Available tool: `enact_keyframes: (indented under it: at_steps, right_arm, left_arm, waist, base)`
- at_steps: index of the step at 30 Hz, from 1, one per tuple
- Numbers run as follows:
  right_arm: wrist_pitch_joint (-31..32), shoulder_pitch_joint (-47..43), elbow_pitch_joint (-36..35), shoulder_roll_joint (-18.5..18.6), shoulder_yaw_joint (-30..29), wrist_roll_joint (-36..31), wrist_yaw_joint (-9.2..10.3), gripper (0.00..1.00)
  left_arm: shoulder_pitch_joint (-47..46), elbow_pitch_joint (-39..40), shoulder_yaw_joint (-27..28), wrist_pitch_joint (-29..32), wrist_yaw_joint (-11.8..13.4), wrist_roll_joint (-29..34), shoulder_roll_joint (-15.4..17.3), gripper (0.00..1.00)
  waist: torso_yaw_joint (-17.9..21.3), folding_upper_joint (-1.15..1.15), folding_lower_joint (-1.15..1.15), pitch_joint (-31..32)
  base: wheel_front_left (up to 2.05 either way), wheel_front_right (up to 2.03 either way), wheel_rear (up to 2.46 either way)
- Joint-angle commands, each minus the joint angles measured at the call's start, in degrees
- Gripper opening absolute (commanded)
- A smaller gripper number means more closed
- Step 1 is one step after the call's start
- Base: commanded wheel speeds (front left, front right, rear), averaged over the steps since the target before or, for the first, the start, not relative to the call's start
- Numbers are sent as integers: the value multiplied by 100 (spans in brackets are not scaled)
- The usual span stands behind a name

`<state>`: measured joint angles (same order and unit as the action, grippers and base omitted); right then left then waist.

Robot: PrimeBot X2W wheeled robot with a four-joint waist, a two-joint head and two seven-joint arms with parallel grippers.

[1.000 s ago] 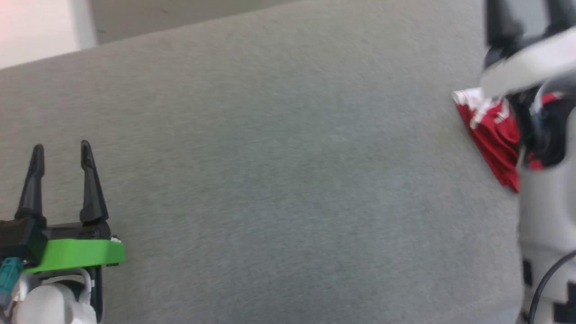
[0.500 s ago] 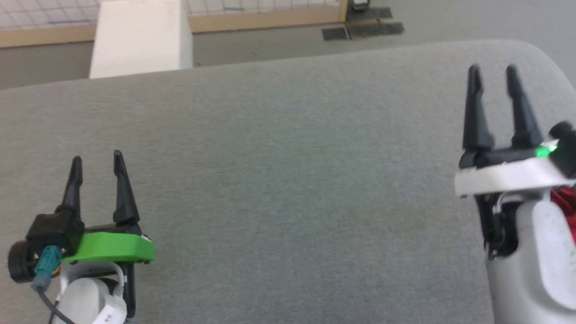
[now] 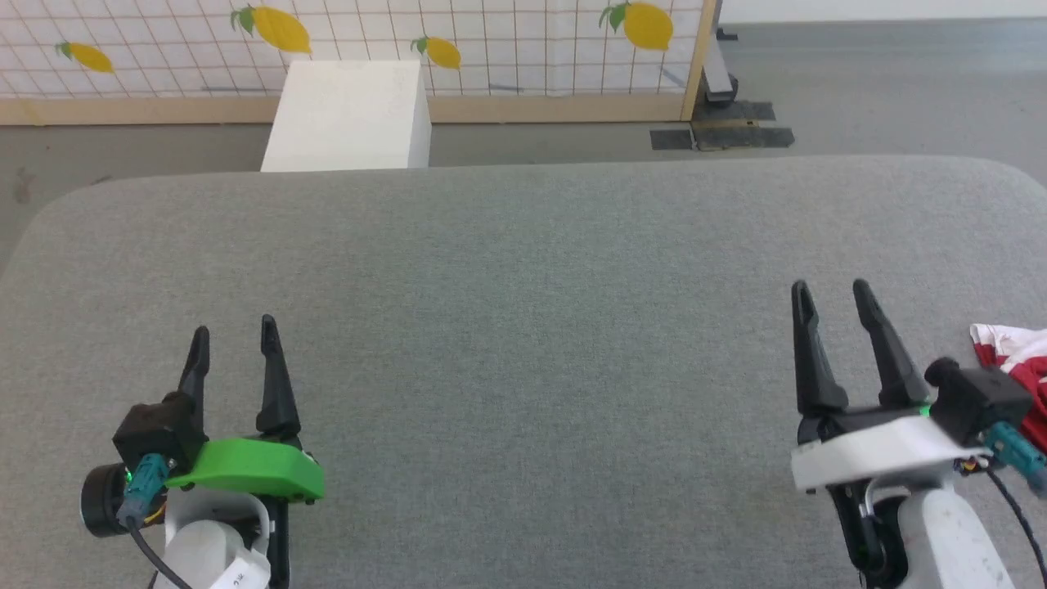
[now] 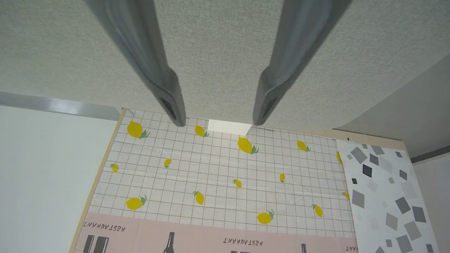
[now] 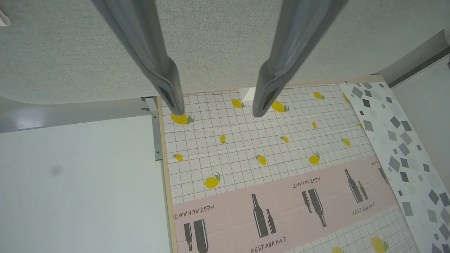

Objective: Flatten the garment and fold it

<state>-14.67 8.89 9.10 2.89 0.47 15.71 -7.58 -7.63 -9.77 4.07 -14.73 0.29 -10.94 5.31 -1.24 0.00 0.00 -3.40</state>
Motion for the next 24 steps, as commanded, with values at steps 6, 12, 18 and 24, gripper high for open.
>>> enact_keyframes:
  at_steps: [6, 12, 18, 24]
  right_arm:
    - [-32, -476, -95, -1, 31, 30, 9, 100]
    - [-32, -692, 27, -1, 94, 8, 9, 100]
    - [-32, -726, 221, -1, 110, -45, 9, 100]
    - [-32, -705, 289, -2, 160, -35, 9, 0]
  left_arm:
    - [187, -17, -171, -26, -5, 120, -75, 100]
    - [357, 50, -301, -26, 19, 367, -92, 100]
    - [462, 70, -381, -27, 4, 492, -104, 100]
    - [486, 44, -360, -27, -34, 506, -107, 0]
  waist:
    - [-86, 0, 0, 226]
    - [-93, 0, 0, 316]
    - [-71, 0, 0, 368]
    - [-19, 0, 0, 370]
  base:
    - [0, 0, 0]
    - [0, 0, 0]
    - [0, 0, 0]
    - [0, 0, 0]
